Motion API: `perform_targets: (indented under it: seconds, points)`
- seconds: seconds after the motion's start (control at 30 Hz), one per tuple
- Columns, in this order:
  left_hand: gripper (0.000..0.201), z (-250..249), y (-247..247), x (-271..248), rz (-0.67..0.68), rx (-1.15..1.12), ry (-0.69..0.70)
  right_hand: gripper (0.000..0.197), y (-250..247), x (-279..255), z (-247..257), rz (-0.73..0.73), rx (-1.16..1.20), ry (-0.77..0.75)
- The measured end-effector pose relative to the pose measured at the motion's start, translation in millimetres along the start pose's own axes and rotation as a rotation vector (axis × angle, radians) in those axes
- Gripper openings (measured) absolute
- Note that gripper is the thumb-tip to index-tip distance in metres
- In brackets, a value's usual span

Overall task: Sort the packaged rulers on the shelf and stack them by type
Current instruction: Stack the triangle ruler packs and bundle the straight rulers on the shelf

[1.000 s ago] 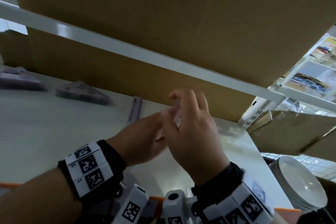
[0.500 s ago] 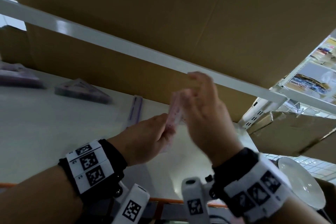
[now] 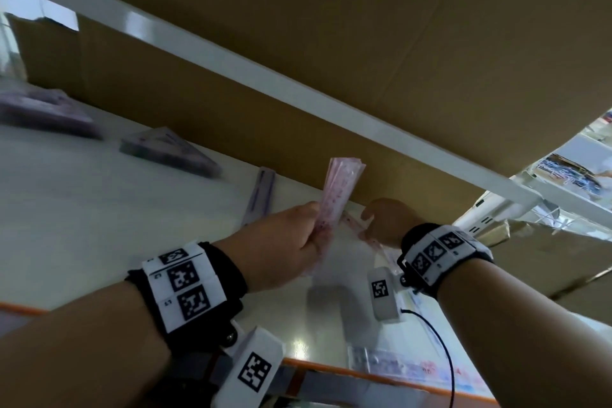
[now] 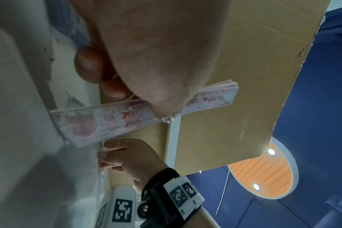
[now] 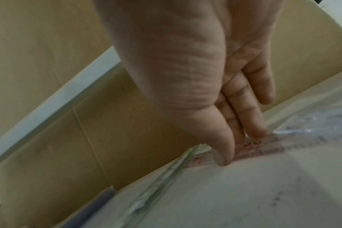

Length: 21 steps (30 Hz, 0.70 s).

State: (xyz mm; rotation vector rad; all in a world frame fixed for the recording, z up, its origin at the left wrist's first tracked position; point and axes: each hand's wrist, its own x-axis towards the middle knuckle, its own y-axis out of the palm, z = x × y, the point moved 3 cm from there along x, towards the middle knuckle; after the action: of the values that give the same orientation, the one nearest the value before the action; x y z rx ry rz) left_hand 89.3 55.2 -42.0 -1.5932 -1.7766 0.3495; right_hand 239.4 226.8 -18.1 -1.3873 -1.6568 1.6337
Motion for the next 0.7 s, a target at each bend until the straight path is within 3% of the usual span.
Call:
perform_targets:
  seconds: [0.4, 0.47, 0.57, 0.7]
  points:
    - [0.030, -1.8, -0.7, -1.2, -0.005, -0.018, 0.027, 0.025, 8.5, 4.1, -7.6, 0.200, -0.009, 0.039]
    - [0.031, -3.0, -1.2, -1.9, -0.003, -0.035, 0.017, 0.024, 9.3, 5.3, -21.8, 0.195, 0.002, 0.065]
    - [0.025, -2.7, -1.3, -2.5, -0.003, -0.067, -0.003, 0.012, 12.3, 1.8, -48.7, 0.120, 0.208, 0.173]
    - [0.022, -4.8, -1.7, -2.9, 0.005, -0.064, -0.024, 0.041, 24.2, -0.8, -77.2, 0.132, 0.390, 0.259]
